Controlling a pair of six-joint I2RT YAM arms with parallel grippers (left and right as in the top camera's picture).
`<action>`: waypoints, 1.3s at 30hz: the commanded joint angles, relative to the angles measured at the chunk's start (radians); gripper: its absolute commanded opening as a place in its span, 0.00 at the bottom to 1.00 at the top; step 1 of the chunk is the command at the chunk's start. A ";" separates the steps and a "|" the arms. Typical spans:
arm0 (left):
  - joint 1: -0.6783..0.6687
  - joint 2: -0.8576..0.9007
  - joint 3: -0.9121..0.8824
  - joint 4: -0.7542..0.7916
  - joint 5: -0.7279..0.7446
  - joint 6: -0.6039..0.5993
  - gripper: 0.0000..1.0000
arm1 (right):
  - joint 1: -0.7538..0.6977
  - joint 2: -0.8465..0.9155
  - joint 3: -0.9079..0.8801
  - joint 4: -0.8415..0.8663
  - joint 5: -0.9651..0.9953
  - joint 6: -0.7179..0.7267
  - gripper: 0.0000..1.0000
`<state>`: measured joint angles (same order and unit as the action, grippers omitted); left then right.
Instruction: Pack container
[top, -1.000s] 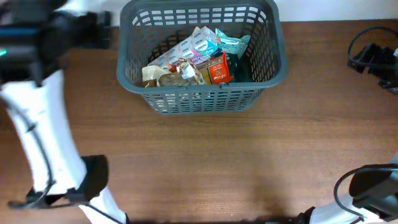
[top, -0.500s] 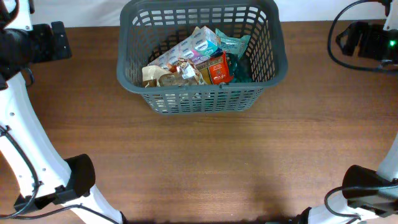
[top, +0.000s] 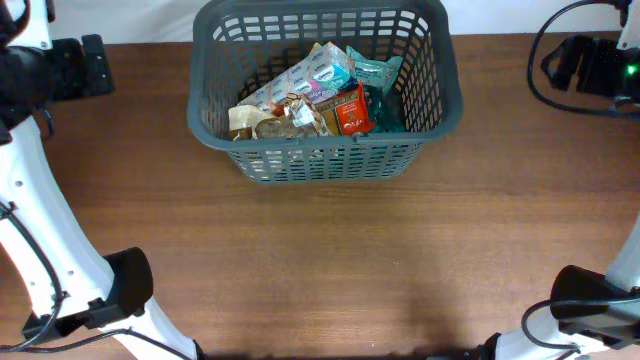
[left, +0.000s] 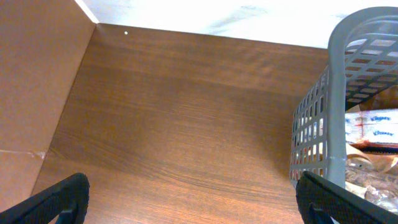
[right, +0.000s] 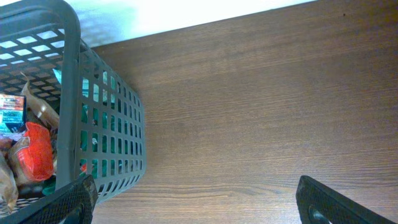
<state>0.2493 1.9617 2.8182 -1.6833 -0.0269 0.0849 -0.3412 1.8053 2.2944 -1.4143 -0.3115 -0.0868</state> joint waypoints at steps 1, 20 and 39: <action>0.002 0.004 -0.003 -0.002 0.004 -0.013 0.99 | 0.000 -0.008 0.010 -0.002 0.010 -0.010 0.99; 0.002 0.004 -0.002 -0.002 0.004 -0.013 0.99 | 0.195 -1.412 -1.466 0.708 0.080 -0.017 0.99; 0.002 0.004 -0.002 -0.002 0.004 -0.013 0.99 | 0.316 -1.802 -2.124 0.820 0.156 -0.018 0.99</action>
<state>0.2489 1.9636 2.8170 -1.6844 -0.0265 0.0814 -0.0414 0.0162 0.2028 -0.6006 -0.1787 -0.1051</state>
